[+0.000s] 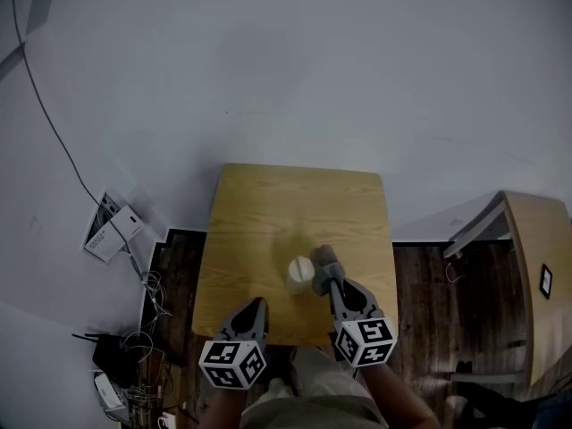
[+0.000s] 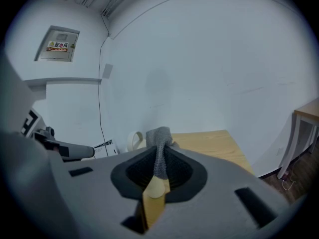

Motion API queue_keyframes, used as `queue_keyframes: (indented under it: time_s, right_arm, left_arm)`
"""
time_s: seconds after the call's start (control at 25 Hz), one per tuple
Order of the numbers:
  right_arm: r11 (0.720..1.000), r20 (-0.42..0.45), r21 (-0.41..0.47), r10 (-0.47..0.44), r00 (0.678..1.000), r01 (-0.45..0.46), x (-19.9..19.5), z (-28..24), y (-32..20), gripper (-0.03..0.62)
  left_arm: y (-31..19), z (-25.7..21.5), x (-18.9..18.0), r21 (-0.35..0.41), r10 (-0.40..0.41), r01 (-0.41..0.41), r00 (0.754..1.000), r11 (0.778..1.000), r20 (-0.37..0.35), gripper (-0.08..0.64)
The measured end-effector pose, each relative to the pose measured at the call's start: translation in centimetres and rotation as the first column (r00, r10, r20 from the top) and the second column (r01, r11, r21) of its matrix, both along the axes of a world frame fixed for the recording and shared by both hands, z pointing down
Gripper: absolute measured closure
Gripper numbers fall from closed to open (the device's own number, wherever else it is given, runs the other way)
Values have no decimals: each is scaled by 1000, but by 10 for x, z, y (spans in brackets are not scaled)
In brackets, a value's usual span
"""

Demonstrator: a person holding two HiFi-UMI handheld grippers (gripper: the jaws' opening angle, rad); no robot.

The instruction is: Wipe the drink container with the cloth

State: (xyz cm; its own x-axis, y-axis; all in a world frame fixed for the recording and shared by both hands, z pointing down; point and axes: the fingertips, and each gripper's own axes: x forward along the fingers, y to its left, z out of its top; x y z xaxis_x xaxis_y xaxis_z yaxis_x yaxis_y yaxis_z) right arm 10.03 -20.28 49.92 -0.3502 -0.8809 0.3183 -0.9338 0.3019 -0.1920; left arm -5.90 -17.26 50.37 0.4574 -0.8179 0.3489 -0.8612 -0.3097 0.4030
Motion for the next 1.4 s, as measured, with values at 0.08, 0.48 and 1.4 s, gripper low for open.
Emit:
queue_keyframes:
  time_s: [0.08,0.48,1.4]
  right_arm:
    - [1000,-3,-5,-12,1000,12,-3,4,-1,568]
    - [998,-29,-44,-56,998,55,-14,25,-4,568]
    - [970,-125,-203,-160,979,133,-30,98,0,568]
  left_arm:
    - [-1,1,-1,0,-5,5,1000,1000,-1,557]
    - [-6,6,-5,-11,-23,23,1000,1000,2,557]
    - [-6,11,-3,-24,-19,19,1000,1000,4,557]
